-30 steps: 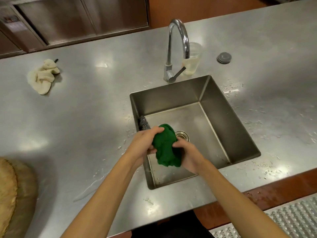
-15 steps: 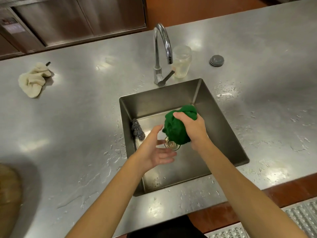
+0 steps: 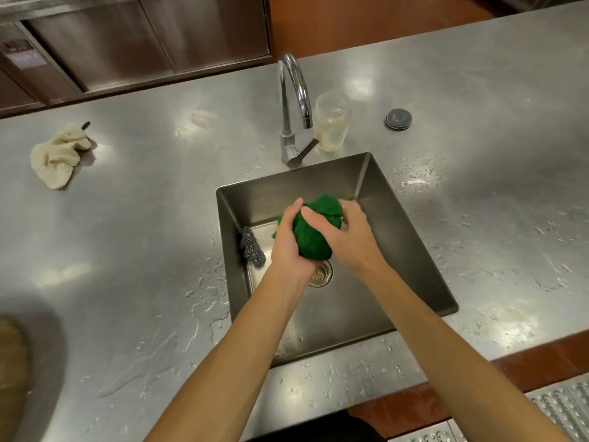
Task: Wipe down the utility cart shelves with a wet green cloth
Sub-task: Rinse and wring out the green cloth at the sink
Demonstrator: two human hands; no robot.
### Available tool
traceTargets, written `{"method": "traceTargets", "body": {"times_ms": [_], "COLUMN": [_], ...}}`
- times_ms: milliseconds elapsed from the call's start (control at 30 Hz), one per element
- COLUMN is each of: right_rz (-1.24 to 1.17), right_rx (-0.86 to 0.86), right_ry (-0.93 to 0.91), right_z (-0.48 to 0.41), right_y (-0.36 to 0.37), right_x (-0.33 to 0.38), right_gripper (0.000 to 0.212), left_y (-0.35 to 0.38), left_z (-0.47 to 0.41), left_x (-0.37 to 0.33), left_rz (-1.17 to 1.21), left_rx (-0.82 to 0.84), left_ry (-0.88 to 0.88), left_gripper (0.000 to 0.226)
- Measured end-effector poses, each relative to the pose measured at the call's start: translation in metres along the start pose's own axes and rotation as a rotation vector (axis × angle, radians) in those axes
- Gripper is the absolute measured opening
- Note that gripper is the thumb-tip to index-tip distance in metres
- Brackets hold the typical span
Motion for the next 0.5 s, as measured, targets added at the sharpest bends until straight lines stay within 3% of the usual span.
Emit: {"method": "traceTargets", "body": {"times_ms": [67, 200, 300, 333, 400, 500], "right_rz": [0.092, 0.069, 0.320, 0.396, 0.511, 0.722], "right_rx": [0.006, -0.055, -0.144, -0.113, 0.039, 0.199], "right_ry": [-0.061, -0.203, -0.557, -0.643, -0.707, -0.644], "right_z": [-0.001, 0.004, 0.016, 0.022, 0.032, 0.029], "right_y": [-0.005, -0.011, -0.017, -0.016, -0.012, -0.006], "right_x": [-0.001, 0.003, 0.021, 0.025, 0.027, 0.016], "right_gripper": [0.040, 0.072, 0.053, 0.053, 0.071, 0.105], "left_y": [0.002, 0.015, 0.020, 0.021, 0.023, 0.024], "left_z": [-0.005, -0.008, -0.008, -0.008, -0.010, -0.010], "left_x": [-0.006, -0.019, -0.025, -0.025, -0.024, -0.023], "left_rz": [0.013, -0.006, -0.011, -0.013, -0.038, -0.011], "left_rx": [-0.006, 0.005, -0.003, 0.006, 0.011, -0.049], "left_ry": [0.051, 0.107, 0.113, 0.113, 0.123, 0.160], "left_gripper": [0.050, 0.036, 0.036, 0.038, 0.037, 0.041]}}
Point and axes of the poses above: each hand's wrist, its own z-axis away from the middle knuckle, its own y-axis out of the palm, x = y × z, the point moved 3 cm from there along -z, towards the middle knuckle, and after that the axes turned 7 degrees about -x, right-handed, at the moved point
